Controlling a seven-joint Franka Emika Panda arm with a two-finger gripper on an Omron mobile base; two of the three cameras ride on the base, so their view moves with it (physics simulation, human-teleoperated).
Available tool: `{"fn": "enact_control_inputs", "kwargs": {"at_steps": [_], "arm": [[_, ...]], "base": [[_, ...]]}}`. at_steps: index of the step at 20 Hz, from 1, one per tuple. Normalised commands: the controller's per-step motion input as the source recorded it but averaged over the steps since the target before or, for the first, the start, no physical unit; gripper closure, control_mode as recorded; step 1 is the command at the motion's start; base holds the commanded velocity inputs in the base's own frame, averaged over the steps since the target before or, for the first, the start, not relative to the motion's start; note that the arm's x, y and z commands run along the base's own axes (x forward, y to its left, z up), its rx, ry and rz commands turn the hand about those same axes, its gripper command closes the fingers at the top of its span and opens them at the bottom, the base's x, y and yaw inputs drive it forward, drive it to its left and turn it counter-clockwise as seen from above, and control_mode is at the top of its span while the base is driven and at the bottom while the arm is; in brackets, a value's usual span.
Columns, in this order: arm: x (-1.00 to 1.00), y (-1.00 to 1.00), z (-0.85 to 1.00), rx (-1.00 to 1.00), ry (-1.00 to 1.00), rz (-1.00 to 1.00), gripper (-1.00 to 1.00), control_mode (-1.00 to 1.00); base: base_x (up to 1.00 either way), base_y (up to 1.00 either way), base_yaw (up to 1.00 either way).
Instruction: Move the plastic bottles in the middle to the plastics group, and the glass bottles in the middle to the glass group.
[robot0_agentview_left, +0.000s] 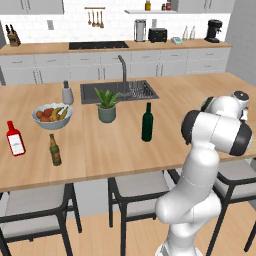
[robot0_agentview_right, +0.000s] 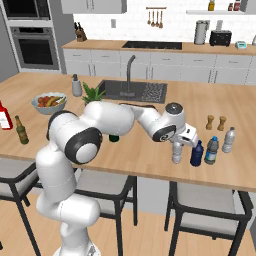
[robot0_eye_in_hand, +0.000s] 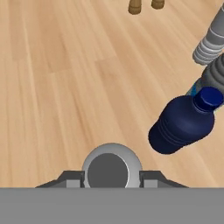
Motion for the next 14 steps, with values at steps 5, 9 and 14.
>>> {"fn": "enact_control_inputs", "kwargs": {"at_steps": [5, 9, 14], "arm": [[0.11, 0.0, -0.1, 0.0, -0.02, 0.0, 1.0, -1.0], [0.0, -0.07, -0.35, 0.0, -0.05, 0.0, 1.0, -1.0], [0.0, -0.11, -0.35, 0.0, -0.01, 0.0, 1.0, -1.0]], "base": [[0.0, 0.0, 0.0], [0.0, 0.0, 0.0], [0.0, 0.0, 0.0]]}}
